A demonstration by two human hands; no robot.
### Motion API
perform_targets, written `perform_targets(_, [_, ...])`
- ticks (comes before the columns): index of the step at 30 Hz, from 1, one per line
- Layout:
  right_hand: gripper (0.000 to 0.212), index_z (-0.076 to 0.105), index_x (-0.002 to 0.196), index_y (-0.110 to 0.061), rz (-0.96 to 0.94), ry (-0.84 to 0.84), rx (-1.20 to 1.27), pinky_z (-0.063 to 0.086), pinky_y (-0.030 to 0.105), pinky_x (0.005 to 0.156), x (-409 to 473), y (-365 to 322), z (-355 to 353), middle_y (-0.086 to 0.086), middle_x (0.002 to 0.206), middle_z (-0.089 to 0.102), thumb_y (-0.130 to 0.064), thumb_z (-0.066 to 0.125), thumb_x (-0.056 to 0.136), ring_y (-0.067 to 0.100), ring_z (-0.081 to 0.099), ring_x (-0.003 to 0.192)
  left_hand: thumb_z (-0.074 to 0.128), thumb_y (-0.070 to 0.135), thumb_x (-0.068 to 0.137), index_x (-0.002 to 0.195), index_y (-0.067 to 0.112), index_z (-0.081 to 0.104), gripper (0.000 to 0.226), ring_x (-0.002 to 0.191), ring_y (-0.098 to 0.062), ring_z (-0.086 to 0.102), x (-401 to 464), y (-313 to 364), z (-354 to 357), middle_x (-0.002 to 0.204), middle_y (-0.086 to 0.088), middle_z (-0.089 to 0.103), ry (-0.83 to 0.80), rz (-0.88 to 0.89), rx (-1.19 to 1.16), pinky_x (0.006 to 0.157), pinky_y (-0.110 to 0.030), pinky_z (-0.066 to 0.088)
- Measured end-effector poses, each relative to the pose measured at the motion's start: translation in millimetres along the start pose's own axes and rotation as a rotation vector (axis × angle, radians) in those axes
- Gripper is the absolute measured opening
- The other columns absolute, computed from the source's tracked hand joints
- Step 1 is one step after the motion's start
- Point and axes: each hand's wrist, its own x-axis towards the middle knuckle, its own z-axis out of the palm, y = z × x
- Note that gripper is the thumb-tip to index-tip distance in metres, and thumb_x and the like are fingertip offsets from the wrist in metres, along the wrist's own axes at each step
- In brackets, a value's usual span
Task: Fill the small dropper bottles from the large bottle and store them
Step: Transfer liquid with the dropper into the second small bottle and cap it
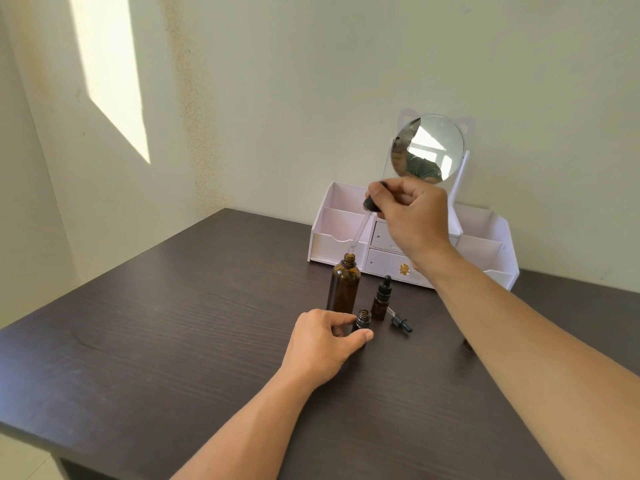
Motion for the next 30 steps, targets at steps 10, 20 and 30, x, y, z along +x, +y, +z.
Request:
perform_targets(10, [0.004,0.071,0.087,-0.011,0.010,-0.120,-0.049,0.057,0.021,0.067,-22,-15,-26,0.000,0.077,0.074,-0.014,0.068,0.086,0.013,0.072,0.070,0.073,0.047,0.080,0.126,0.021,0.064,0.054,0.061,-0.001,0.056,-1,2,-1,0.063,0.013,0.056,-0.008,-0.018,-0.010,0.061,-0.009,0.045])
perform_targets(20, [0.007,0.070,0.081,-0.022,0.071,-0.138,-0.083,0.057,0.024,0.070,-52,11,-32,-0.005,0.076,0.073,-0.016,0.069,0.084,0.008,0.071,0.071,0.072,0.047,0.081,0.128,0.021,0.063,0.054,0.060,0.000,0.057,-2,7,-2,0.065,0.013,0.058,-0.008,-0.035,0.021,0.055,-0.007,0.041])
perform_targets(30, [0.008,0.073,0.079,-0.017,0.030,-0.147,-0.128,0.057,0.022,0.069,-54,16,-28,-0.002,0.078,0.074,-0.012,0.069,0.084,0.009,0.071,0.071,0.071,0.048,0.081,0.128,0.022,0.063,0.054,0.064,-0.003,0.059,-2,7,-2,0.070,0.011,0.063,-0.016,-0.034,0.030,0.056,-0.008,0.041])
